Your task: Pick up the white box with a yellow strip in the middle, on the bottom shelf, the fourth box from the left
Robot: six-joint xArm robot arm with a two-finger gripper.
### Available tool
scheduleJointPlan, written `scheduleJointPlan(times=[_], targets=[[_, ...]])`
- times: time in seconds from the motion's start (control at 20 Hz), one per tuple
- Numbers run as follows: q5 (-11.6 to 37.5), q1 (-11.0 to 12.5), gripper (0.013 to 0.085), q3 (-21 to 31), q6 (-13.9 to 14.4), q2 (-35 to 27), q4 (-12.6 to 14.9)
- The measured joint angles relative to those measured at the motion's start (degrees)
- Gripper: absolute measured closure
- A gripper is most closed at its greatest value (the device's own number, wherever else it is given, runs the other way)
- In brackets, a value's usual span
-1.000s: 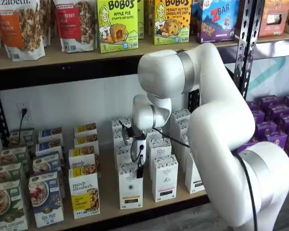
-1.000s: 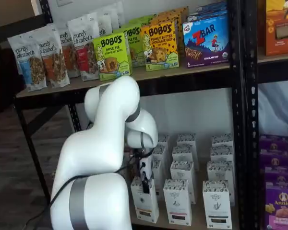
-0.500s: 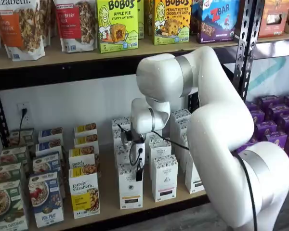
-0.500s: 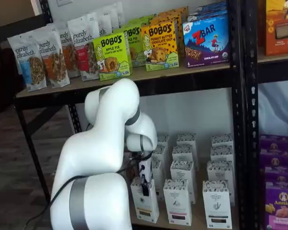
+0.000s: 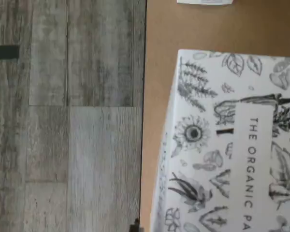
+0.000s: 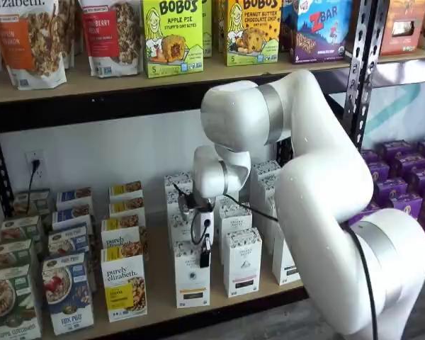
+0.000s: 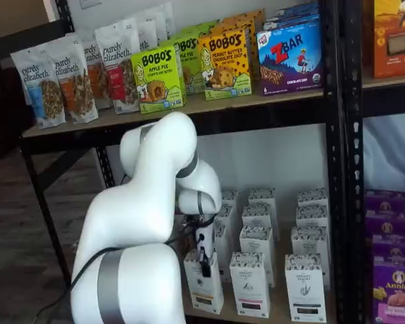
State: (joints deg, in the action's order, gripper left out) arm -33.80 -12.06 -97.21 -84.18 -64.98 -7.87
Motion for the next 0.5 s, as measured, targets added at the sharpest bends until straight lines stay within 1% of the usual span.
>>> scheduleJointPlan(times=[0.15, 0.5], targets=[[0.85, -0.17, 0.0290, 0.21, 0.66, -0.02, 0.63], [0.26, -0.30, 0.0290, -0.35, 0.83, -0.30, 0.61]])
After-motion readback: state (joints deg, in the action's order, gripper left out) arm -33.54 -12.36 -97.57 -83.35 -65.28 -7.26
